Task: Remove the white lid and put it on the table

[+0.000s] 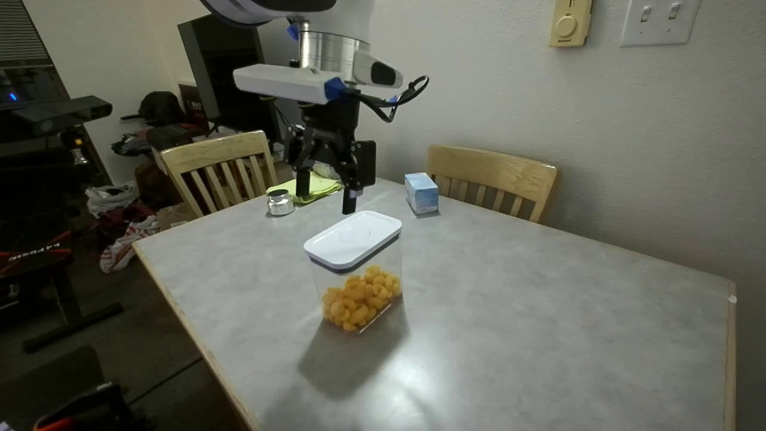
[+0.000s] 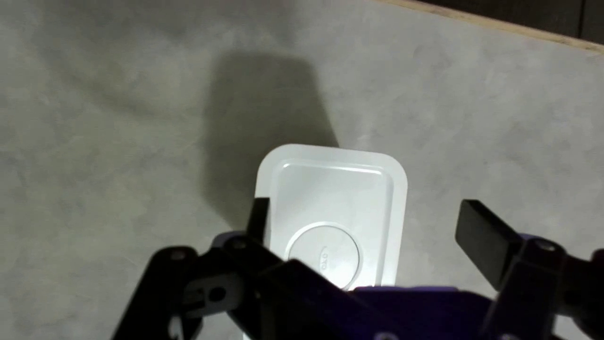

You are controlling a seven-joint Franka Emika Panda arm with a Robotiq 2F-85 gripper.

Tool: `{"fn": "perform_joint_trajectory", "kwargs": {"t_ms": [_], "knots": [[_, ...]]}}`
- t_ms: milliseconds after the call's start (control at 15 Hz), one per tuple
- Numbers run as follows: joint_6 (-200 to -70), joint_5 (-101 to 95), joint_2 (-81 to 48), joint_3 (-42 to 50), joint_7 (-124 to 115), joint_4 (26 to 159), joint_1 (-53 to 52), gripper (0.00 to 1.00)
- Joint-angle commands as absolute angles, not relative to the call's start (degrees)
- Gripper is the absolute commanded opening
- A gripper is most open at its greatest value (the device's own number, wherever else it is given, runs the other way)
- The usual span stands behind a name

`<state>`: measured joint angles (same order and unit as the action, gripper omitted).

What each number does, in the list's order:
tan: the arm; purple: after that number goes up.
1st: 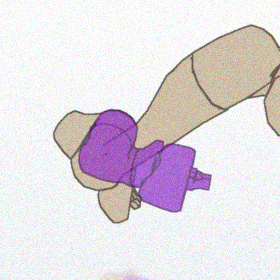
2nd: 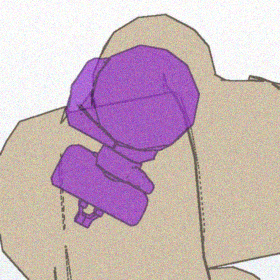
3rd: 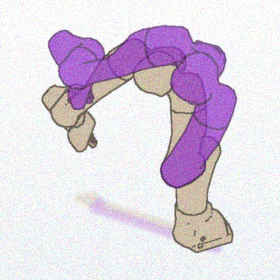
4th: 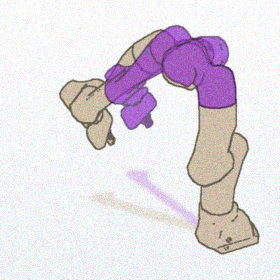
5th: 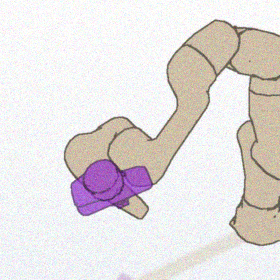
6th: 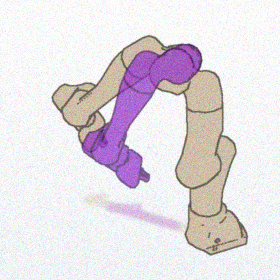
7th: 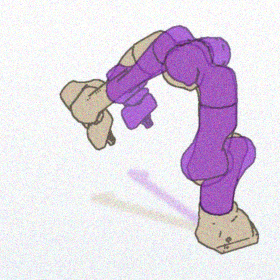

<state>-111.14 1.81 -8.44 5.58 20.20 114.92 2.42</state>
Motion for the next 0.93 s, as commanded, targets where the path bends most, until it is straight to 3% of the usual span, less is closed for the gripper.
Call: {"fn": "perform_joint_trajectory", "kwargs": {"t_ms": [0, 67, 133, 800, 867], "knots": [[-112.1, 0.9, -9.8, 4.6, 17.2, 114.5, 3.3, 0.88], [-112.0, 0.9, -10.0, 4.6, 16.6, 114.5, 3.4, 0.74], [-111.9, 1.2, -10.3, 4.6, 15.9, 114.4, 3.4, 0.72], [-110.2, 1.6, -11.6, 4.5, 12.3, 114.6, 3.5, 0.01], [-109.6, 1.7, -11.5, 4.6, 12.0, 114.6, 3.5, 0.01]]}}
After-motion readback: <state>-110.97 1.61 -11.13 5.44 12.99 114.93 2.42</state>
